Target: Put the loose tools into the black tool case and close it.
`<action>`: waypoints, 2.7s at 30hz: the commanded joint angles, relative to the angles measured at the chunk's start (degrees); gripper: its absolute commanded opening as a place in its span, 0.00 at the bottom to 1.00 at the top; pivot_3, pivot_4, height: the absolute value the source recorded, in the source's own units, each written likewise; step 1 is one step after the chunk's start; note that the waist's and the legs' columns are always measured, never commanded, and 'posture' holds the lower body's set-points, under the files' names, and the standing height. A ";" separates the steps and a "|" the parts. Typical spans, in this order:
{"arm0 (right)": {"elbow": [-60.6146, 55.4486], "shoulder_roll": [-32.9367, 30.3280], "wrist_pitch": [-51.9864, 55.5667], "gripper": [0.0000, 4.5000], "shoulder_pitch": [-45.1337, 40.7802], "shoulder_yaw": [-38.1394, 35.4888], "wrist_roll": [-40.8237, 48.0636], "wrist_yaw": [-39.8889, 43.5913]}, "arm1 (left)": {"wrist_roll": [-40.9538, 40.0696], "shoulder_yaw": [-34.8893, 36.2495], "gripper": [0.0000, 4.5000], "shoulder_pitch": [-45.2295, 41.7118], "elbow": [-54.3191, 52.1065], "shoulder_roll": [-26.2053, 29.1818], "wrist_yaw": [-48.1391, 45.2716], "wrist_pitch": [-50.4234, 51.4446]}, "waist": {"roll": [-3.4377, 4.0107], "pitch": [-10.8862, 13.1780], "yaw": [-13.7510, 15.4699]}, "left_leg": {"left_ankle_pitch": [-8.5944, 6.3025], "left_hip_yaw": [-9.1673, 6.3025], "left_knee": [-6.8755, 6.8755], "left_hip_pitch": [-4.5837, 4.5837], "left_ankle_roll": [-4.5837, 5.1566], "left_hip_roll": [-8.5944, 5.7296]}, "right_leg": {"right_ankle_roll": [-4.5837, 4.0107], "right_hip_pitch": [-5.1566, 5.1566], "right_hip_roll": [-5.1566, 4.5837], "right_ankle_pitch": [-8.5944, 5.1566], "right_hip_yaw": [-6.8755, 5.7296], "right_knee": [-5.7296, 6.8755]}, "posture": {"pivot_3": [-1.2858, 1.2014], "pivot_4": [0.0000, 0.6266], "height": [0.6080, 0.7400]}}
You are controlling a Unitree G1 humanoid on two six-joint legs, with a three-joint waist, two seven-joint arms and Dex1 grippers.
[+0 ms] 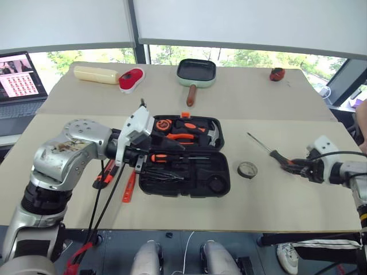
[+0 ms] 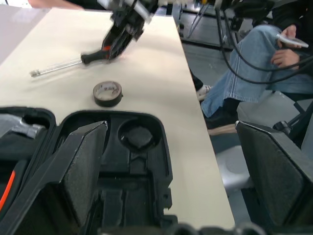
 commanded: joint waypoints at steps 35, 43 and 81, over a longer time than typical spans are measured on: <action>-9.93 14.39 -7.02 0.45 -19.30 26.97 -11.98 7.77 | -2.31 8.81 1.00 8.20 -2.52 10.07 1.18 -2.10 | -0.23 0.12 1.19 | 0.00 0.03 -0.09 -0.20 0.00 -0.02 | -0.04 -0.20 -0.01 -0.03 -0.11 -0.04 | 0.52 0.24 1.00; -12.89 18.04 -0.25 0.88 -21.69 22.49 -8.11 4.60 | -1.09 7.00 1.00 6.38 -0.26 9.01 1.38 -3.93 | -0.22 0.13 0.94 | 0.00 0.03 -0.09 -0.20 0.00 -0.02 | -0.04 -0.20 -0.01 -0.02 -0.11 -0.02 | 0.52 0.24 1.00; -21.81 23.69 8.52 0.13 -18.98 15.95 -1.58 0.10 | 3.17 11.39 1.00 12.07 2.65 8.93 5.94 -5.76 | -0.26 0.11 0.46 | 0.00 0.01 -0.12 -0.11 0.00 0.01 | -0.07 -0.16 0.01 -0.03 -0.12 0.02 | 0.52 0.24 1.00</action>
